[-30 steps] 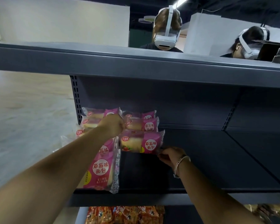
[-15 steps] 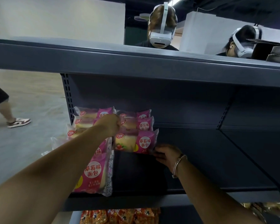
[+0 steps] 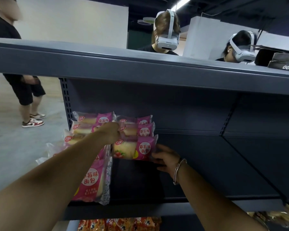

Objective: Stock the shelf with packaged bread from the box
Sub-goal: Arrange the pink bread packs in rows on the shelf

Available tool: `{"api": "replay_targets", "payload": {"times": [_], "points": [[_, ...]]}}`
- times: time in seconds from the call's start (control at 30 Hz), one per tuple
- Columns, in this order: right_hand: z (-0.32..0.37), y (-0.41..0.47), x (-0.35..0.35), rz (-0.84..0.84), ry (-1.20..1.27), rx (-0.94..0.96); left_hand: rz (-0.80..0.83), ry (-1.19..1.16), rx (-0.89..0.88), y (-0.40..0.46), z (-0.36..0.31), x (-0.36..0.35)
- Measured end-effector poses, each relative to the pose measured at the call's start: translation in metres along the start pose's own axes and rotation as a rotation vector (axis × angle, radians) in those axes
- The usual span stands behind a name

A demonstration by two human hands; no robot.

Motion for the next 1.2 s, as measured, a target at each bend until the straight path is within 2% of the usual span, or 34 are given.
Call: {"api": "replay_targets", "payload": {"times": [0.2,0.3,0.57,0.73,0.87,1.2], "points": [[0.000,-0.001,0.001,0.005,-0.077,0.020,-0.060,-0.111,0.018,-0.002,-0.006,-0.001],[-0.002,-0.003,0.000,0.010,-0.113,0.024,-0.091,-0.087,0.032,-0.005,-0.005,0.003],[-0.005,-0.005,-0.007,0.053,0.017,0.018,-0.150,-0.107,0.047,-0.010,-0.003,0.011],[-0.007,-0.013,0.001,-0.023,0.038,0.006,-0.217,-0.200,0.028,-0.018,-0.006,0.016],[-0.011,-0.023,0.007,-0.052,0.012,-0.038,-0.333,-0.152,-0.004,-0.034,-0.014,0.029],[-0.009,-0.071,0.003,-0.033,-0.062,-0.055,-0.381,-0.108,-0.021,-0.090,-0.027,0.045]]}}
Point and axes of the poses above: each hand's wrist, its own y-axis towards the middle knuckle, its own x-axis out of the back of the hand, z = x × y, the point moved 6 cm from there along y, towards the middle knuckle, and after that the axes turned 5 degrees about -x, right-handed, at the moved point
